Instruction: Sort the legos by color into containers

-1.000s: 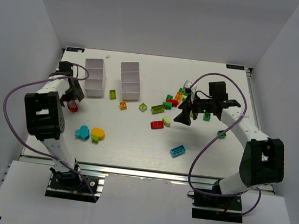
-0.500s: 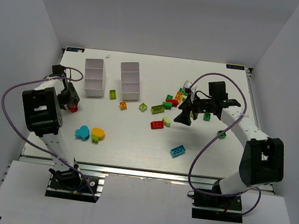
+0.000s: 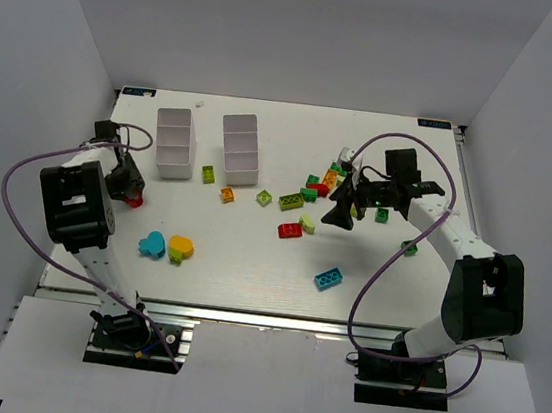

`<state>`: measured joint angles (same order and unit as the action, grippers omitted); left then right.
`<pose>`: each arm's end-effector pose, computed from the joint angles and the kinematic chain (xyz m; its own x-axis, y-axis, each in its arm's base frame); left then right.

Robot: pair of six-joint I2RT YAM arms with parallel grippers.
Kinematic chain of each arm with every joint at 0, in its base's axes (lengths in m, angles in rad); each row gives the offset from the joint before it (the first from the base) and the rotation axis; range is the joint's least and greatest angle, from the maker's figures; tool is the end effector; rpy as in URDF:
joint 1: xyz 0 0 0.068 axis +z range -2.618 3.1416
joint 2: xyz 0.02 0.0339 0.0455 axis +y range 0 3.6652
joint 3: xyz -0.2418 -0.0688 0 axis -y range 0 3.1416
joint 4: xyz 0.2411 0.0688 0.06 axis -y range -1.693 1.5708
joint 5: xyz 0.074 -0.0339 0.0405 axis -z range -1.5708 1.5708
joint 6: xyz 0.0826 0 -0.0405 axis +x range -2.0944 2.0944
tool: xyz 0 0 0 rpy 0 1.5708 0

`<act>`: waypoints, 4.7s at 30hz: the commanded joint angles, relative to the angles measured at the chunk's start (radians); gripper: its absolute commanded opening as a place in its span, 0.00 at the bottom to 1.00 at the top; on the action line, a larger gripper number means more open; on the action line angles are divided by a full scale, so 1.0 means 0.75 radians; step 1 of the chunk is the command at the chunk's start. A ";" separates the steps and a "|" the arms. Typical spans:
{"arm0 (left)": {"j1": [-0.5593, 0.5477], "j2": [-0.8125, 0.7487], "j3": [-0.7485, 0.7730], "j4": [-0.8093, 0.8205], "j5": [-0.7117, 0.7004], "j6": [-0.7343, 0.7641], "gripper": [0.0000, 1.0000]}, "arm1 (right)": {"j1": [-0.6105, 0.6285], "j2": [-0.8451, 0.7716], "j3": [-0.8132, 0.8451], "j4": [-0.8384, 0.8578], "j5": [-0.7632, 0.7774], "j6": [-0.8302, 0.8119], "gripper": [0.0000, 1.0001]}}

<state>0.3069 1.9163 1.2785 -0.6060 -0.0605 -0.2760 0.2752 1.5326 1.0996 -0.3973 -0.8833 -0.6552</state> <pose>0.3622 0.1200 0.0975 -0.7814 -0.5330 -0.3246 -0.5540 0.8319 -0.0324 0.3099 0.1538 0.2151 -0.1524 -0.4448 -0.8825 -0.9674 0.2497 0.0413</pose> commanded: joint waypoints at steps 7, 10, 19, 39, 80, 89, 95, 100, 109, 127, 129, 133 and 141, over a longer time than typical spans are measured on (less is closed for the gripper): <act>-0.059 -0.631 -0.348 0.316 0.379 -0.233 0.06 | 0.005 -0.037 0.017 -0.010 -0.074 -0.045 0.45; -0.139 -0.767 -0.436 0.429 0.385 -0.272 0.06 | 0.003 -0.039 0.013 0.000 -0.094 -0.045 0.27; -0.221 -0.893 -0.472 0.877 0.363 -0.311 0.03 | 0.003 -0.037 0.031 0.008 -0.131 -0.051 0.18; -0.329 -0.367 -0.083 1.182 0.099 -0.164 0.05 | 0.003 -0.072 0.000 0.051 -0.133 -0.049 0.22; -0.329 -0.005 0.165 1.107 -0.015 -0.129 0.57 | 0.003 -0.090 -0.012 0.076 -0.068 -0.045 0.55; -0.329 -0.021 0.148 1.096 -0.011 -0.123 0.66 | 0.003 -0.098 -0.016 0.074 -0.068 -0.045 0.62; -0.329 -0.045 0.144 1.096 -0.013 -0.121 0.67 | -0.001 -0.113 -0.028 0.072 -0.068 -0.045 0.63; -0.329 -0.084 0.138 1.082 -0.020 -0.127 0.63 | 0.001 -0.119 -0.038 0.076 -0.068 -0.043 0.64; -0.327 -0.058 0.177 0.974 -0.018 -0.125 0.59 | -0.001 -0.123 -0.047 0.088 -0.070 -0.035 0.64; -0.325 -0.321 0.161 0.751 0.240 -0.276 0.73 | -0.074 -0.010 0.090 0.268 0.363 0.432 0.57; -0.327 -0.415 0.069 0.718 0.316 -0.335 0.74 | -0.077 0.028 0.125 0.250 0.508 0.377 0.58; -0.325 -0.622 -0.135 0.718 0.393 -0.409 0.91 | -0.111 0.171 0.303 0.015 0.621 0.183 0.72; -0.325 -0.968 -0.436 0.712 0.538 -0.464 0.89 | -0.203 0.505 0.802 -1.085 0.050 -0.910 0.66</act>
<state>0.0628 1.2446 1.0115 -0.0551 0.2409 -0.5900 0.1196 1.8778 1.6024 -0.6830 -0.6041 -0.8421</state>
